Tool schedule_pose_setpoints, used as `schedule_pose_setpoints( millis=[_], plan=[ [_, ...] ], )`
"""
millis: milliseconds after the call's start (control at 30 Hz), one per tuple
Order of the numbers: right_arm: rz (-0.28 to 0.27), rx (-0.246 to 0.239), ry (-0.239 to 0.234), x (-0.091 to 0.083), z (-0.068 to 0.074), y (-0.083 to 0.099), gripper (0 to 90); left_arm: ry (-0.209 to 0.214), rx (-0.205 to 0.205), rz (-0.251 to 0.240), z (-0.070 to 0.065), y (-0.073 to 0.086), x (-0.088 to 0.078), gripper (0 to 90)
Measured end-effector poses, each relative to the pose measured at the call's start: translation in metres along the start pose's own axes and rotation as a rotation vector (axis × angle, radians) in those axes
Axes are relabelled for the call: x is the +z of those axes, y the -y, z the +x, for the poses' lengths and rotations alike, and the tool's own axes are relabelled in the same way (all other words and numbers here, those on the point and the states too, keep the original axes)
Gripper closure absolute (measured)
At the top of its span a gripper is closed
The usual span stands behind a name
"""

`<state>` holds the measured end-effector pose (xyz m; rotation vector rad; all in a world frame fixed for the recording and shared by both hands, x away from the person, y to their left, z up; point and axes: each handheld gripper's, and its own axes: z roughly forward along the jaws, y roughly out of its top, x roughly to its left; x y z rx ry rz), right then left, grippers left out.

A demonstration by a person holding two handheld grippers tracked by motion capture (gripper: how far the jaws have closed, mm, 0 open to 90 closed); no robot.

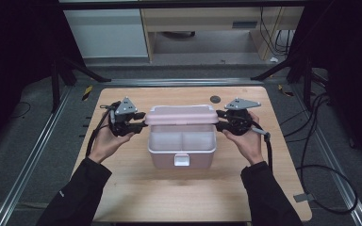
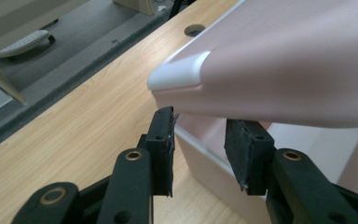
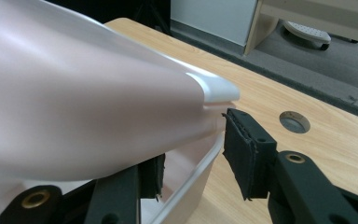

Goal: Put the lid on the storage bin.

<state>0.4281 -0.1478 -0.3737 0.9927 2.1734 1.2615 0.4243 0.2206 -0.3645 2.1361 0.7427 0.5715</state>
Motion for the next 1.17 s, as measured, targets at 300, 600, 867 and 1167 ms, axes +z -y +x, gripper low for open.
schedule_pose_setpoints(
  millis=[300, 600, 867, 1167],
  plan=[
    [0.035, -0.015, -0.042, -0.011, 0.007, 0.016, 50.4, 0.010, -0.013, 0.000, -0.007, 0.013, 0.001, 60.4],
    [0.041, 0.021, 0.001, -0.026, -0.005, 0.034, 49.2, -0.011, 0.002, 0.052, -0.011, 0.025, 0.004, 58.2],
    [0.050, 0.063, 0.062, -0.033, -0.019, 0.051, 42.3, -0.018, -0.073, 0.057, -0.006, 0.053, -0.003, 53.9],
    [0.127, 0.087, 0.182, -0.032, -0.034, 0.077, 31.4, -0.043, -0.173, 0.119, 0.006, 0.089, 0.004, 43.6]
  ],
)
